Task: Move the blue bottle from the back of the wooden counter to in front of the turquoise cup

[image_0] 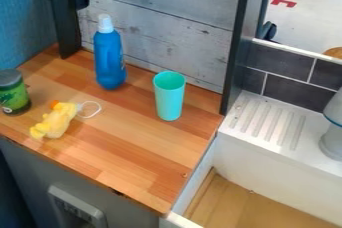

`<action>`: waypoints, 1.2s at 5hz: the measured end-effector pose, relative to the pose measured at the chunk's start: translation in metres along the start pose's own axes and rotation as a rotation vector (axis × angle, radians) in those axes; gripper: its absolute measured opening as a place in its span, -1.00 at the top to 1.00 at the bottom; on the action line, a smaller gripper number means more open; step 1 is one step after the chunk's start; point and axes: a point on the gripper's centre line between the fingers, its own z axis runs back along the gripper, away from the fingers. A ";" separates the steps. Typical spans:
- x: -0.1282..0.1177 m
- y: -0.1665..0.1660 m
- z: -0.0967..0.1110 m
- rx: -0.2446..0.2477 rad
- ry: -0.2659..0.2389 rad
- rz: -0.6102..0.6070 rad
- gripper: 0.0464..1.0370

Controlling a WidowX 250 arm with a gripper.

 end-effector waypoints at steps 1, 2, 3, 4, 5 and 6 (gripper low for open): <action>0.000 -0.002 -0.016 -0.022 0.038 -0.008 -0.93; 0.014 -0.001 -0.012 -0.046 -0.016 -0.126 -0.93; 0.029 0.004 -0.009 -0.060 -0.040 -0.260 -0.93; 0.037 0.009 -0.018 -0.067 -0.023 -0.289 -0.93; 0.043 0.011 -0.029 -0.089 0.003 -0.310 -0.93; 0.045 0.011 -0.036 -0.095 0.005 -0.308 -0.93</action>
